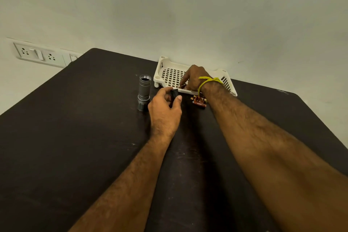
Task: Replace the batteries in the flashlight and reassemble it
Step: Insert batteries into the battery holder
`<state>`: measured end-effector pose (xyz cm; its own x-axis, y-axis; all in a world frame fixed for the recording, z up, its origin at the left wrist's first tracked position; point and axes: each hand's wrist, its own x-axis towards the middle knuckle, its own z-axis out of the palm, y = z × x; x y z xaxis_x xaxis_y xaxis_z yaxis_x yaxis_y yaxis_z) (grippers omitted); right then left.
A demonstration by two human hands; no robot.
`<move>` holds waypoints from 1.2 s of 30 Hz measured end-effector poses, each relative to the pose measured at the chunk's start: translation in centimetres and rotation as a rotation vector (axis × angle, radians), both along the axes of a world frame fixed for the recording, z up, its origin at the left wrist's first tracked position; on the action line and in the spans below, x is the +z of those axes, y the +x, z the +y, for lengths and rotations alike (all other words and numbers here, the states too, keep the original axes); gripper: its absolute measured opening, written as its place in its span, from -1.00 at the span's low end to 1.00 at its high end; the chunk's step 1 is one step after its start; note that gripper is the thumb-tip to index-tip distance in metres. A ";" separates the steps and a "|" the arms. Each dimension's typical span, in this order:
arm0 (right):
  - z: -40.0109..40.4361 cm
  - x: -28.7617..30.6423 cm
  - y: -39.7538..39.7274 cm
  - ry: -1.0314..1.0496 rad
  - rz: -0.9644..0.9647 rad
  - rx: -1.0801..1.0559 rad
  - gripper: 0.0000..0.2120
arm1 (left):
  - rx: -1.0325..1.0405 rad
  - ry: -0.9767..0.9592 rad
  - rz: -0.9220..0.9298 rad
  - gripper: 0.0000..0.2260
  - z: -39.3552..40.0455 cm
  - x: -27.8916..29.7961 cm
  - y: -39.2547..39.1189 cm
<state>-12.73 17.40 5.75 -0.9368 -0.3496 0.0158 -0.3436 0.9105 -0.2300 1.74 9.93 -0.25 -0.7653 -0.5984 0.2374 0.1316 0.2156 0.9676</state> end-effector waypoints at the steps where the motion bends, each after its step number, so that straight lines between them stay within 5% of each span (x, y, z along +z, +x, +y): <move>1: -0.1 0.1 -0.3 0.015 -0.011 0.001 -0.74 | -0.003 0.000 0.000 -0.68 0.0 0.1 0.0; 7: 0.2 -0.4 0.0 -0.109 0.057 -0.047 -0.82 | -0.044 0.034 0.020 -0.66 -0.1 0.0 0.0; 13: 1.8 -0.3 5.6 -0.605 0.232 -0.159 -0.85 | -0.107 0.079 0.061 -0.70 0.0 -0.4 -0.1; 20: 4.7 -3.9 12.3 -1.181 0.046 -0.025 -0.58 | -0.298 0.142 0.101 -0.70 0.2 0.1 0.7; 25: 5.1 -5.3 13.4 -1.252 0.126 0.012 -0.63 | -0.499 0.165 0.106 -0.70 0.0 0.4 1.0; 36: 5.3 -5.8 11.9 -1.411 0.240 -0.046 -0.77 | -0.552 0.227 0.114 -0.70 -0.3 0.0 0.9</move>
<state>-0.78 22.73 -0.10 -0.8717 0.1218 0.4747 -0.4799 -0.0160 -0.8772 2.60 9.65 -0.24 -0.9543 -0.1658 0.2486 0.2702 -0.1240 0.9548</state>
